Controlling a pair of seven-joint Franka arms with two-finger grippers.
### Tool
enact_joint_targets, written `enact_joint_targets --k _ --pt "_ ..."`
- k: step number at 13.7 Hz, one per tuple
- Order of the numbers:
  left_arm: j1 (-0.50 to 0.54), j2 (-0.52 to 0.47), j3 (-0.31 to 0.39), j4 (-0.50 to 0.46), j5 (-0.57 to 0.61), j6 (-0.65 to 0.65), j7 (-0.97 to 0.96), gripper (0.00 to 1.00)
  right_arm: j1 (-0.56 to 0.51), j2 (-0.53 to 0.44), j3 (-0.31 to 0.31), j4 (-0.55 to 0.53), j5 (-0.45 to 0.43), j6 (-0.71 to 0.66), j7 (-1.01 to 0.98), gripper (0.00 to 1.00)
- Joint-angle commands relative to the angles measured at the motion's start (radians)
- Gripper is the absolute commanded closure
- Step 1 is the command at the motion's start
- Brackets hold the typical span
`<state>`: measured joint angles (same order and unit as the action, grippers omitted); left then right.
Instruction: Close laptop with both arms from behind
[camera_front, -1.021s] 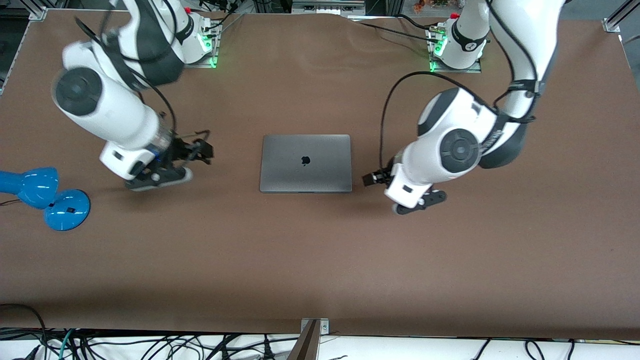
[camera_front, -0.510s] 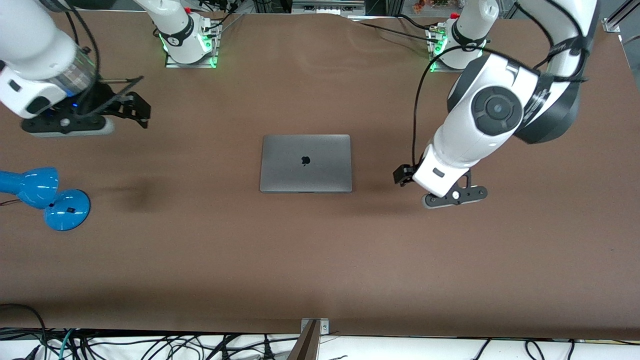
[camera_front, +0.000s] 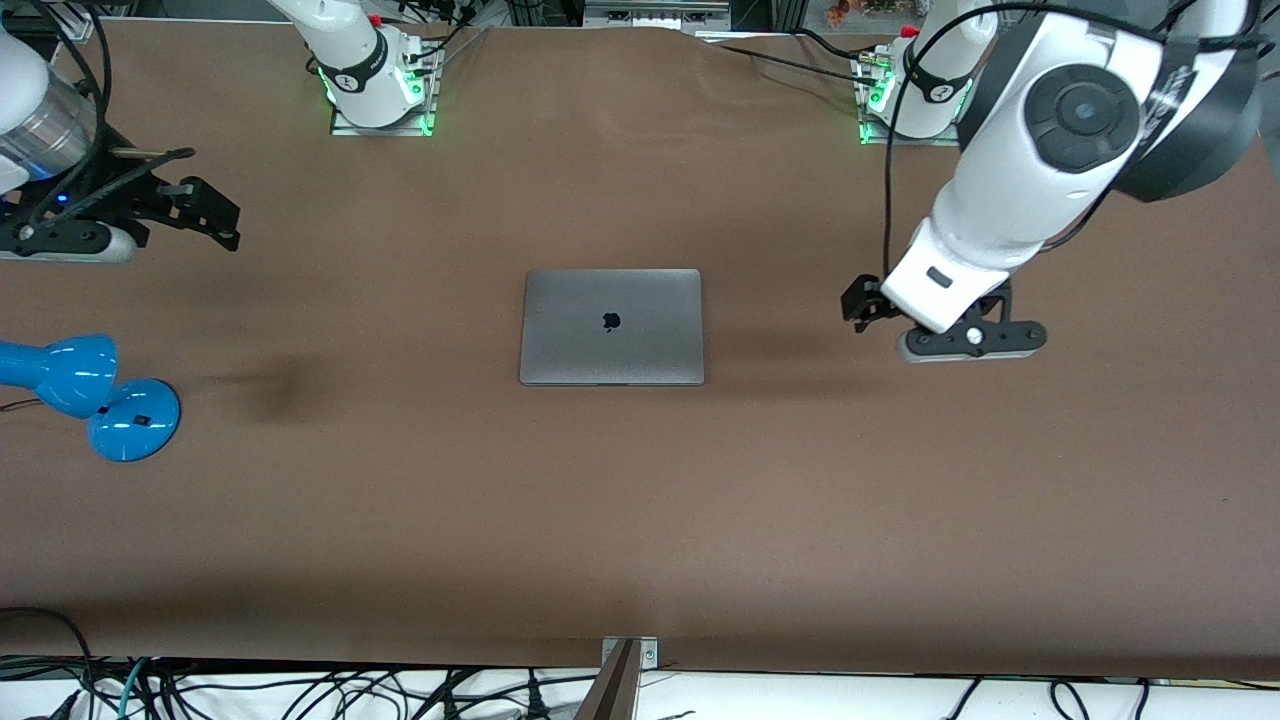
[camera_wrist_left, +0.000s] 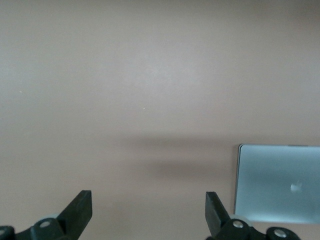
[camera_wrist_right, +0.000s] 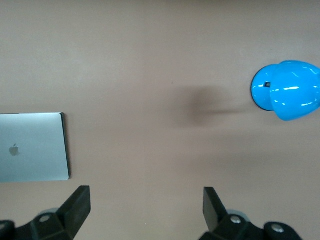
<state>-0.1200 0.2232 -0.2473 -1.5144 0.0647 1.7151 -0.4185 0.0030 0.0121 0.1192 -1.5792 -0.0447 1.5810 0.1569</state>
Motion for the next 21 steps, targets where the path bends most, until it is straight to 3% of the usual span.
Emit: enact_joint_targets --k 1,3,7,9,14,16,21 --pt "-0.004 -0.132 0.063 -0.125 -0.042 -0.006 0.102 0.0 -0.008 -0.031 -0.018 -0.018 0.038 -0.027 -0.004 0.0" --pt "-0.006 -0.186 0.074 -0.194 -0.074 0.004 0.107 0.0 -0.008 -0.037 -0.056 -0.018 0.107 -0.067 -0.003 0.0" --pt "-0.012 -0.3 0.109 -0.328 -0.111 0.051 0.153 0.0 -0.008 -0.04 -0.073 -0.018 0.109 -0.075 -0.01 0.0" --pt "-0.015 -0.314 0.163 -0.313 -0.114 0.008 0.219 0.0 -0.008 -0.04 -0.084 -0.019 0.101 -0.076 -0.011 0.0" --pt "-0.001 -0.311 0.209 -0.285 -0.1 -0.081 0.265 0.0 -0.006 -0.043 -0.084 -0.047 0.068 -0.067 -0.003 0.0" --pt "0.017 -0.309 0.218 -0.282 -0.098 -0.081 0.332 0.0 -0.006 -0.043 -0.084 -0.045 0.016 -0.064 -0.005 0.0" --pt "0.066 -0.305 0.207 -0.231 -0.095 -0.118 0.366 0.0 -0.006 -0.041 -0.084 -0.056 0.012 -0.064 -0.003 0.0"
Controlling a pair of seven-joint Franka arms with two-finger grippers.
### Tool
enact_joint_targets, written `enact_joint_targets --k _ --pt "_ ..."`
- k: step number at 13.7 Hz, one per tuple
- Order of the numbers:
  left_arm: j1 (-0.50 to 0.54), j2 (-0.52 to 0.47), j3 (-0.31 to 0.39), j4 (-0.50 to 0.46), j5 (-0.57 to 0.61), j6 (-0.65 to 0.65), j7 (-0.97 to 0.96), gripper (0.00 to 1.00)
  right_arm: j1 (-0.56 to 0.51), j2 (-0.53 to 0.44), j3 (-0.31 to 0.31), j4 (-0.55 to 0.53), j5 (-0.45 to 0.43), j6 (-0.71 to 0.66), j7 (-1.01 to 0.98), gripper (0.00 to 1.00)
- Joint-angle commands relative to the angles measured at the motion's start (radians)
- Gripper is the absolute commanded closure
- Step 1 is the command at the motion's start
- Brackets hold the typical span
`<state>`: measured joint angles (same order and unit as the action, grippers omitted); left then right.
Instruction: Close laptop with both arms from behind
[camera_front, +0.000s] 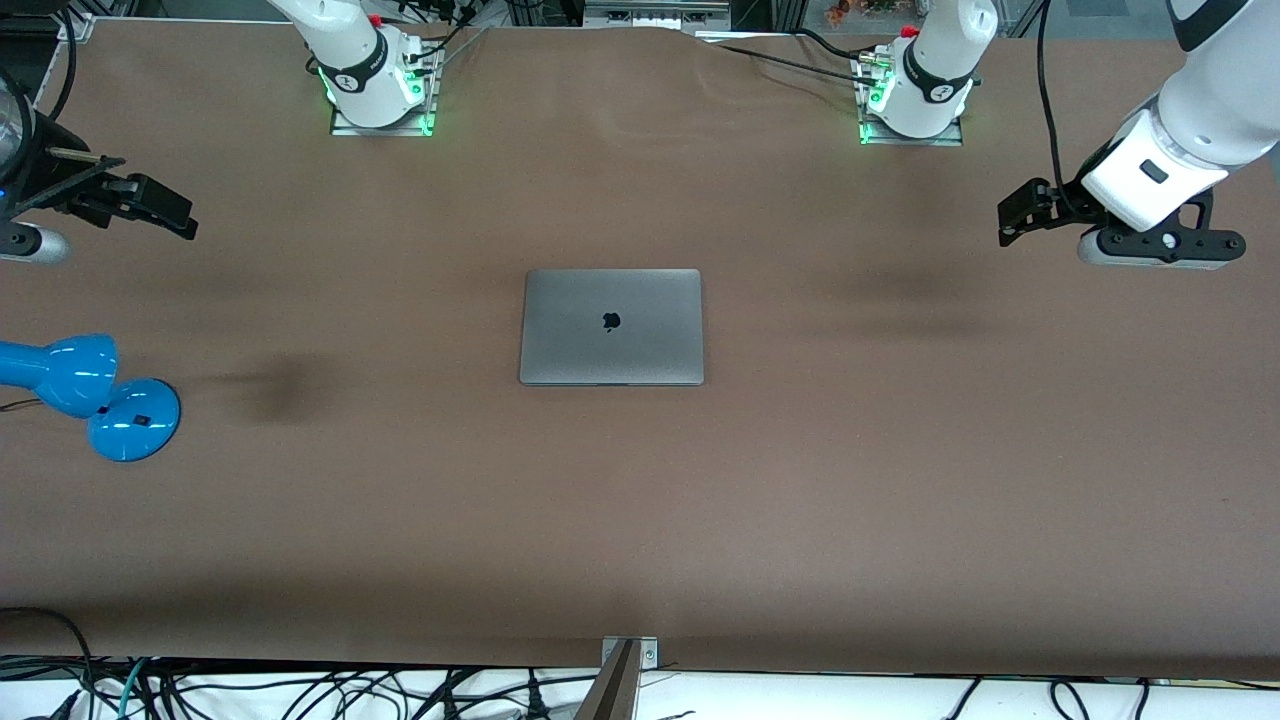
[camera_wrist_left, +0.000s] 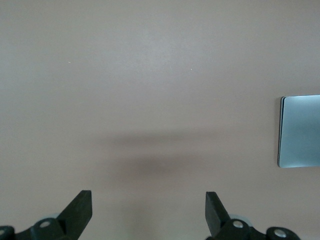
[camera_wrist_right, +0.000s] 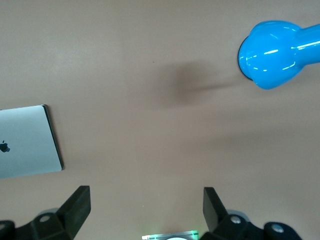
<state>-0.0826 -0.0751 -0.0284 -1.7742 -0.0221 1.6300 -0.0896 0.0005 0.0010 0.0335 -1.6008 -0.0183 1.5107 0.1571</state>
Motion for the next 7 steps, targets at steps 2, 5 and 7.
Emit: enact_joint_targets --k 2,5,7 --pt "0.03 -0.005 -0.011 0.032 -0.009 -0.036 0.053 0.0 -0.005 -0.027 0.002 -0.034 -0.015 0.006 -0.005 0.0" --pt "0.027 -0.005 -0.024 0.035 0.031 -0.042 0.051 0.0 -0.005 -0.027 0.002 -0.033 -0.015 0.006 -0.005 0.0" --pt "0.021 -0.005 -0.024 0.047 0.034 -0.044 0.051 0.0 -0.005 -0.027 0.002 -0.033 -0.014 0.006 -0.01 0.0"
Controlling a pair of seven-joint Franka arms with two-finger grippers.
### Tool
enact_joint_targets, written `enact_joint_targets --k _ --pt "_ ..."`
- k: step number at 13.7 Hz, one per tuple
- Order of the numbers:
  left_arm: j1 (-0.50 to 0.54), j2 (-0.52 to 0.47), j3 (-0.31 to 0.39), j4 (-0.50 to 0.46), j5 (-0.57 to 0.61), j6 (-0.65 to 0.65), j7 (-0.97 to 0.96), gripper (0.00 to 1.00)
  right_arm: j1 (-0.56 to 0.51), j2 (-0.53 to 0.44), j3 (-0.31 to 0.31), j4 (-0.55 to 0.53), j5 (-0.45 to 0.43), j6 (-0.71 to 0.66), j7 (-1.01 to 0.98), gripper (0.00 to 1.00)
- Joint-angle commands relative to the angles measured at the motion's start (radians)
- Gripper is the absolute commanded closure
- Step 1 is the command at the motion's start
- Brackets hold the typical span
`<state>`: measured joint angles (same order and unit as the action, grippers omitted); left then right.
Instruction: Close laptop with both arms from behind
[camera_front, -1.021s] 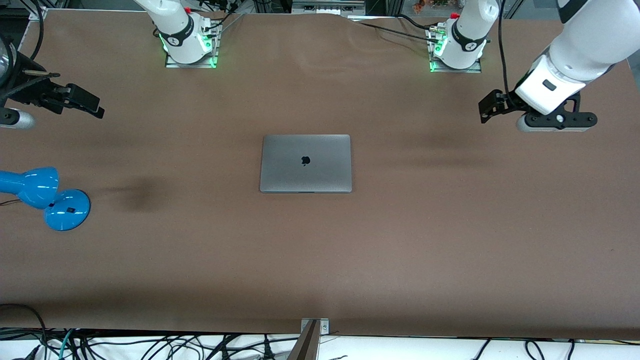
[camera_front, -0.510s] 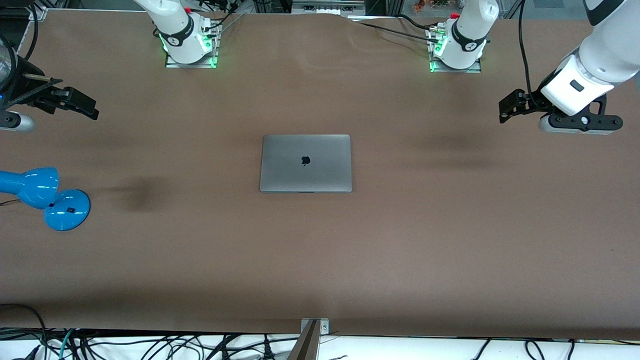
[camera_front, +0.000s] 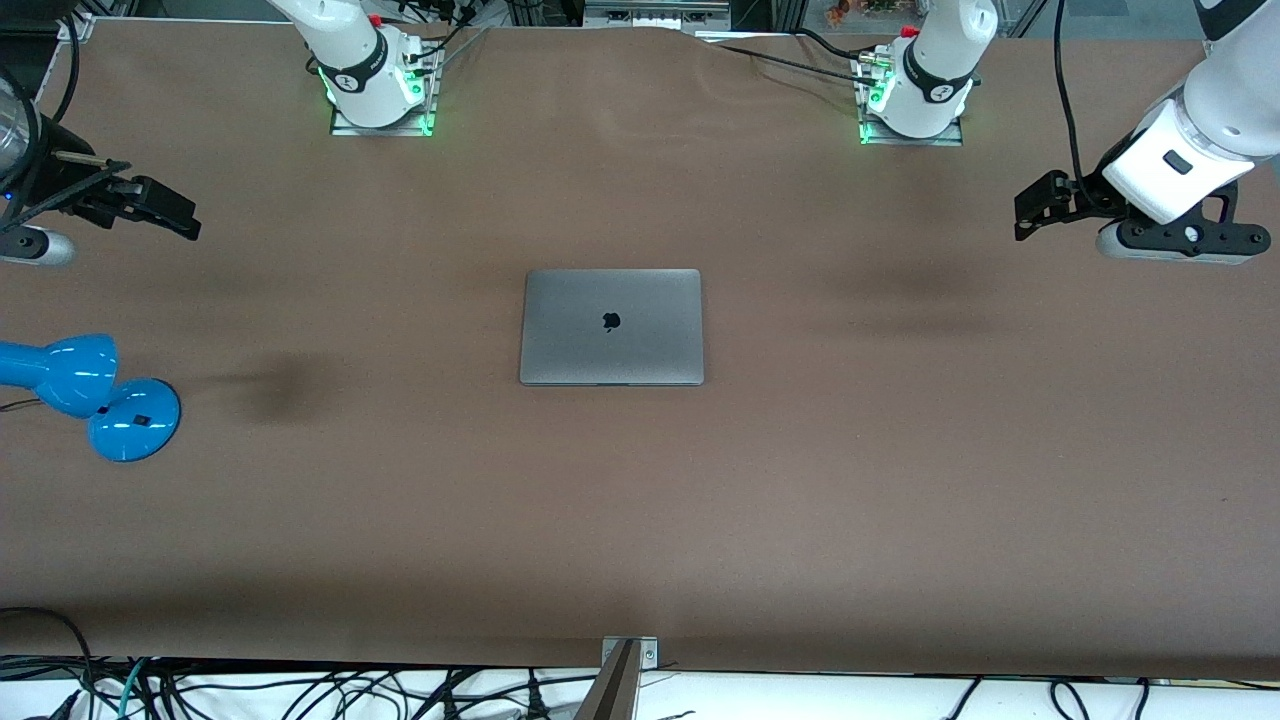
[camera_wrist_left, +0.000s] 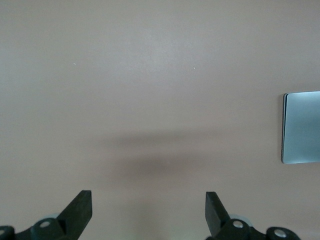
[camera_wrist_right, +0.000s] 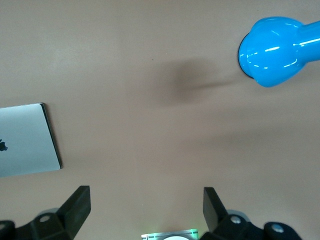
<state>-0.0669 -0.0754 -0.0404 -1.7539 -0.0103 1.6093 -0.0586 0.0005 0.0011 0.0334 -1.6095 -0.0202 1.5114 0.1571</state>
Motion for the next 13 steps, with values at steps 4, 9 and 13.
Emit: enact_joint_targets --k 4,9,13 --pt "-0.011 -0.004 -0.006 0.077 0.021 -0.049 0.016 0.0 -0.005 -0.024 0.002 -0.024 -0.012 0.006 -0.007 0.0" --pt "-0.013 0.002 -0.004 0.086 0.016 -0.049 0.022 0.0 -0.004 -0.023 0.002 -0.024 -0.012 0.006 -0.007 0.0" --pt "-0.016 0.005 -0.006 0.089 0.012 -0.048 0.017 0.0 -0.004 -0.023 0.002 -0.024 -0.012 0.006 -0.007 0.0"
